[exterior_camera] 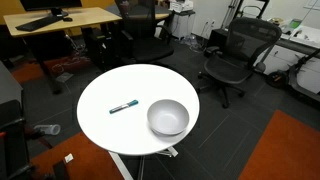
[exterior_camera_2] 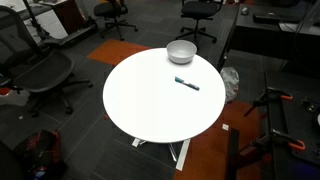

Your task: Place the marker inside the bowl

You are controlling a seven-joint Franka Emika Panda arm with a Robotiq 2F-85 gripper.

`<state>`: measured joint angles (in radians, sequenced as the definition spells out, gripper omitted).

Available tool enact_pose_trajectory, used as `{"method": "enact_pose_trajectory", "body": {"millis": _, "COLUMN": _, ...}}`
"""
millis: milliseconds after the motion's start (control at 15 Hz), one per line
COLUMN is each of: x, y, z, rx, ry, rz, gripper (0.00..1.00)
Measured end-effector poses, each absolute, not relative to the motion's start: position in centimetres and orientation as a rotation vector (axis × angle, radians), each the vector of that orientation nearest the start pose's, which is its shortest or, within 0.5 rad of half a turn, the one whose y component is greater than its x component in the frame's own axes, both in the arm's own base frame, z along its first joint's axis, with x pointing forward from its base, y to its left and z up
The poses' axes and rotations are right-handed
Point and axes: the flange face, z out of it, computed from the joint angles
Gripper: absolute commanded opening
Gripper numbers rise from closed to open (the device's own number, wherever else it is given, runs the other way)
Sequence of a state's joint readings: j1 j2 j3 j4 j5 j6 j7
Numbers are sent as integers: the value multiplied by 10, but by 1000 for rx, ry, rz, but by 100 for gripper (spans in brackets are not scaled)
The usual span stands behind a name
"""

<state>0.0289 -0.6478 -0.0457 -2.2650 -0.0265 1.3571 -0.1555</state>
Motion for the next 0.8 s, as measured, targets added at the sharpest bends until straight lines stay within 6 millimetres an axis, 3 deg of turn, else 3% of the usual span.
{"method": "enact_pose_trajectory", "body": {"millis": 800, "x": 326, "y": -12, "z": 563, "rx": -3096, "ry": -232, "rz": 340, "gripper": 100}}
